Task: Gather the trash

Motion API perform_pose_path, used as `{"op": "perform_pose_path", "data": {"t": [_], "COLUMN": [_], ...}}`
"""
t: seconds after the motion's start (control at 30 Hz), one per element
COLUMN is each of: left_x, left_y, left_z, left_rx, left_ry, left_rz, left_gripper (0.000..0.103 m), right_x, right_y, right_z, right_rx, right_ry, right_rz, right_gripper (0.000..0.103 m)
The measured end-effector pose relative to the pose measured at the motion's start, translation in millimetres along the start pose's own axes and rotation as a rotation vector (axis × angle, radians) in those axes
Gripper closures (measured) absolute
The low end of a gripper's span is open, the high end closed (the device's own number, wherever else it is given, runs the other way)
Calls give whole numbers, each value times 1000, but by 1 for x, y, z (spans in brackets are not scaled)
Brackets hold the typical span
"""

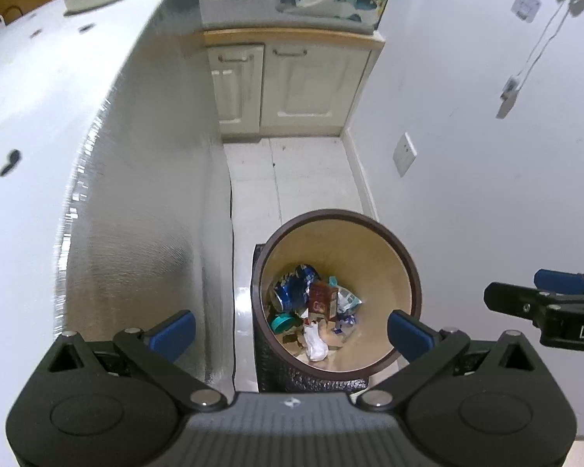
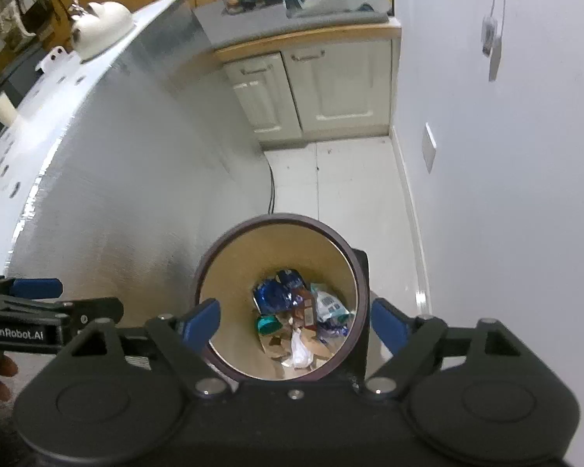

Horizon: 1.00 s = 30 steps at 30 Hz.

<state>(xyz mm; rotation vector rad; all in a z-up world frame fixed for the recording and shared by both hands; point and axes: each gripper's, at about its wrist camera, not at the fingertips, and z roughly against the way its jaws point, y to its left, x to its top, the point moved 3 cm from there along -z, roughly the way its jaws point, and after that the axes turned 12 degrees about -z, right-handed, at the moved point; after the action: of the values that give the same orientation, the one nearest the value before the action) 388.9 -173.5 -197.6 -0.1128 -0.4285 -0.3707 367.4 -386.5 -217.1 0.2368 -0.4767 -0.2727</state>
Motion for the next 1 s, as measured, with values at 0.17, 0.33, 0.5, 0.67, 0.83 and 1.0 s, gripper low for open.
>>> {"op": "perform_pose_path", "data": {"t": [0.17, 0.33, 0.5, 0.67, 0.83, 1.0], "left_x": [-10, -20, -33, -48, -67, -86], "left_y": [-1, 1, 7, 13, 16, 19], "left_z": [33, 69, 103, 132, 158, 187], "left_rx": [14, 21, 40, 43, 60, 80], "left_ry": [-43, -96, -142, -181, -203, -248], "left_rz": [-19, -34, -31, -23, -22, -18], "left_gripper": [0, 0, 0, 0, 0, 0], "right_x": [-5, -11, -22, -37, -55, -76], "right_y": [10, 20, 31, 45, 58, 70], "right_z": [33, 68, 97, 124, 150, 178], "right_rx": [-2, -9, -7, -2, 11, 22], "right_ry": [-51, -98, -139, -178, -215, -255], "right_rz": [5, 20, 37, 50, 54, 62], "right_gripper": [2, 0, 0, 0, 0, 0]}}
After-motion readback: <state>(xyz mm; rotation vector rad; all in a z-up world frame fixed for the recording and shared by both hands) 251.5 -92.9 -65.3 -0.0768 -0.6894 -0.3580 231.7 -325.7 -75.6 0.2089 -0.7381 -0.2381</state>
